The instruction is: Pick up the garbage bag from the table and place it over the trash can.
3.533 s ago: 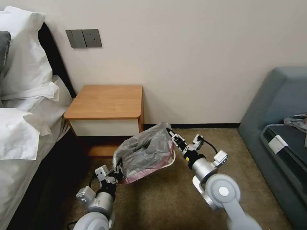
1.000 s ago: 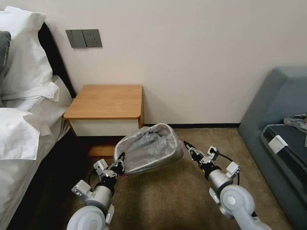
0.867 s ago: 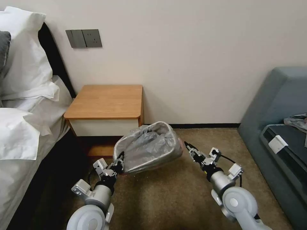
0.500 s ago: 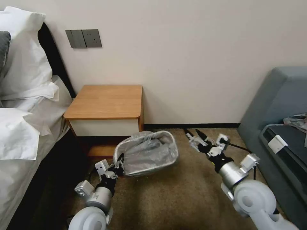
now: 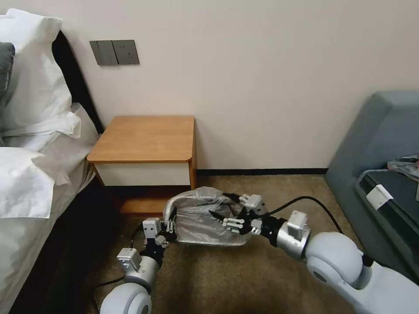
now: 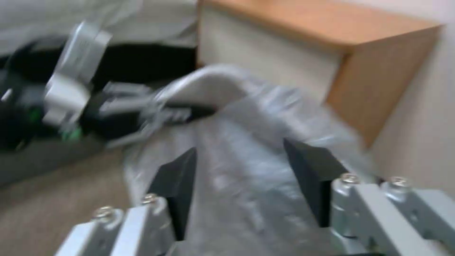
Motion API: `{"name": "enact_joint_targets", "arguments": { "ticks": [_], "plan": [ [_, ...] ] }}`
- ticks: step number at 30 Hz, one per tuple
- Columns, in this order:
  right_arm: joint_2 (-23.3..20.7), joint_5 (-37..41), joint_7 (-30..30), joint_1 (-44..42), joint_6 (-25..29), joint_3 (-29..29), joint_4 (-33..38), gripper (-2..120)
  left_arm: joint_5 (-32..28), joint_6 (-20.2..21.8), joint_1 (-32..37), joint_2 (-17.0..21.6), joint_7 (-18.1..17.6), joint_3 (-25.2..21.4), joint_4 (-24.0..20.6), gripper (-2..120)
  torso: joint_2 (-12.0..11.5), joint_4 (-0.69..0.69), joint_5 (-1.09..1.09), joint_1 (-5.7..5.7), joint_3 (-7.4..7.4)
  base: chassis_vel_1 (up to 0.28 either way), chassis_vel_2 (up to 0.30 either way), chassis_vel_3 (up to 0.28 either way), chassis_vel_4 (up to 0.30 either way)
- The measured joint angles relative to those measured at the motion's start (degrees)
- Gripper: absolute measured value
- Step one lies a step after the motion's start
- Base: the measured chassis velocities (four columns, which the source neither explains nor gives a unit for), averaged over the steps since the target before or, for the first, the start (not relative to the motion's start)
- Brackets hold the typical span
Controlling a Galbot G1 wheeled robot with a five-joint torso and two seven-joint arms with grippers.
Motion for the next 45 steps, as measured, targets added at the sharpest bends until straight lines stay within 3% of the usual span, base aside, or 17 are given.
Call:
{"name": "enact_joint_targets", "arguments": {
  "ticks": [13, 24, 45],
  "plan": [
    [-0.66, -0.9, 1.55, 15.88, -9.72, -13.14, -1.83, 0, 5.13, -1.5, -0.86, 0.31, 2.2, 0.0, -0.05, 3, 0.0, 0.0, -0.01, 0.0, 0.0, 0.0, 0.0, 0.0, 0.0],
    [3.27, -1.58, 8.16, 22.25, -21.09, -21.34, -3.52, 0, 6.39, -1.77, -0.93, 0.4, 2.73, 0.3, -1.53, 3, 0.0, 0.0, -0.01, 0.0, 0.0, 0.0, 0.0, 0.0, 0.0],
    [8.78, -8.47, 12.07, 25.02, -21.43, -29.78, -11.54, 0, 11.7, -3.73, 0.33, -0.03, 5.33, 2.18, -2.08, 3, 0.0, -0.01, 0.0, 0.0, 0.0, 0.0, 0.0, 0.0, 0.0]
  ]
}}
